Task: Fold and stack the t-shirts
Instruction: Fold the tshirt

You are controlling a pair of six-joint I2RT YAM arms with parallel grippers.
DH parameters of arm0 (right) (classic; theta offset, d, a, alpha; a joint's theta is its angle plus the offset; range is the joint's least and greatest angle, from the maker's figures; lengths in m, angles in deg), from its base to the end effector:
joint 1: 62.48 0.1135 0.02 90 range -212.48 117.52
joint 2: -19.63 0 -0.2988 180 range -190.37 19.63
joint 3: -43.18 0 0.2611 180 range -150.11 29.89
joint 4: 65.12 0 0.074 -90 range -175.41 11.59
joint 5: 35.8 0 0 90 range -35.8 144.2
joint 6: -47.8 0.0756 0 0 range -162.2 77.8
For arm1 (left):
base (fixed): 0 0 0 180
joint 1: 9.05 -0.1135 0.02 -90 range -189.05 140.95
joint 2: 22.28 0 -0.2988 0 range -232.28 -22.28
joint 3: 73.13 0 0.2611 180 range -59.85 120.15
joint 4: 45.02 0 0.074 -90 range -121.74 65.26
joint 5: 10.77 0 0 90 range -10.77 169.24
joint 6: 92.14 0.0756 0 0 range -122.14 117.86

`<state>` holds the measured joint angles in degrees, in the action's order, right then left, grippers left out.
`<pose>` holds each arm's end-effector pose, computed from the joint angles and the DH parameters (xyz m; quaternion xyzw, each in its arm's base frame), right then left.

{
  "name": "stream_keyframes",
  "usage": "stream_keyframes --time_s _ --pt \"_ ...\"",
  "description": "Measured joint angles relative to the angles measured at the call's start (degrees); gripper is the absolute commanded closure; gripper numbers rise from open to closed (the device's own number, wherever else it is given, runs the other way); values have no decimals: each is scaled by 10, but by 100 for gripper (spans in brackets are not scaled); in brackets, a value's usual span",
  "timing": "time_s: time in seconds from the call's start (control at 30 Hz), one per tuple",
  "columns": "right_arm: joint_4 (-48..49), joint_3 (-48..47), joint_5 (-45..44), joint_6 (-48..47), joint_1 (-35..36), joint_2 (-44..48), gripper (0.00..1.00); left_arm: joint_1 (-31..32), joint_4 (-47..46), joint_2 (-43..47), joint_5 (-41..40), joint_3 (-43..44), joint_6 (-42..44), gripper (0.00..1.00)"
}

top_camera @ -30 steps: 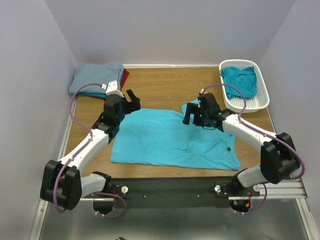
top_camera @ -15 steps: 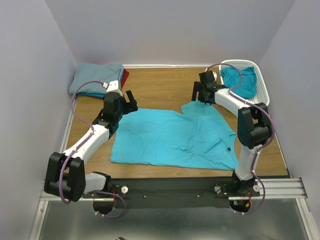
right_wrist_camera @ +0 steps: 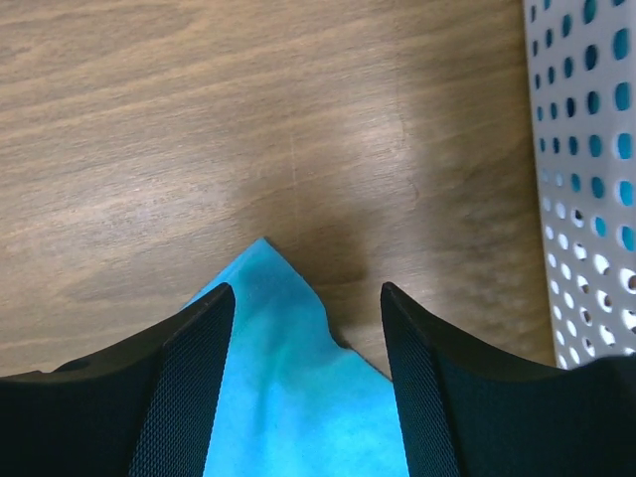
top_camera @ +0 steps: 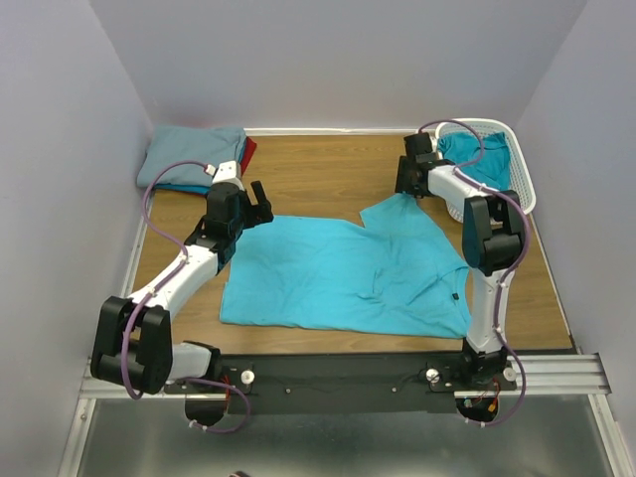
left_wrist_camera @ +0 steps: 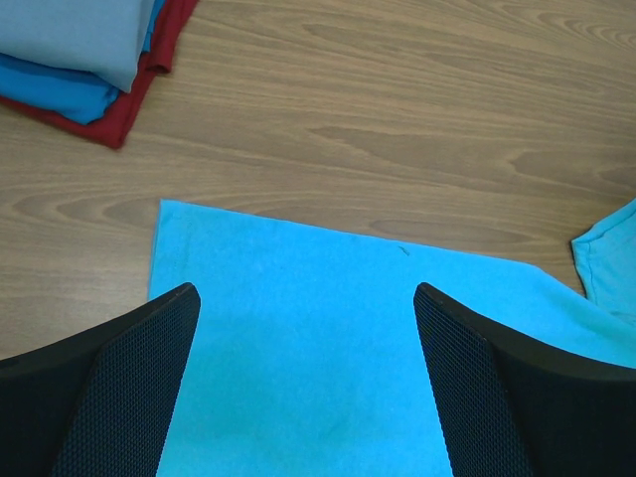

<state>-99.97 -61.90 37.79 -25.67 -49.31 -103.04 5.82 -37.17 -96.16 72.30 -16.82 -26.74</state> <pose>0.5107 0.0976 0.1700 0.0734 0.9353 -0.0489 0.3426 0.3122 -0.0735 0.2578 -0.1037 0.8380 -0.1320 0.5192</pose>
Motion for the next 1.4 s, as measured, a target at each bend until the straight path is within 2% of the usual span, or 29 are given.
stream_keyframes --time_s 0.5,0.8,0.87,1.17,1.4 --pt "2 -12 40 -17 0 -25 42 -7 0 -8 2 0 4 4" --pt "6 -25 56 -26 0 -35 53 -9 0 -8 2 0 7 4" --pt "7 -27 58 -28 0 -37 56 -9 0 -8 2 0 8 4" --pt "14 -31 72 -38 0 -41 98 -10 0 -15 1 0 9 4" --pt "15 -31 73 -43 -1 -41 100 -18 31 -77 -15 40 17 14"
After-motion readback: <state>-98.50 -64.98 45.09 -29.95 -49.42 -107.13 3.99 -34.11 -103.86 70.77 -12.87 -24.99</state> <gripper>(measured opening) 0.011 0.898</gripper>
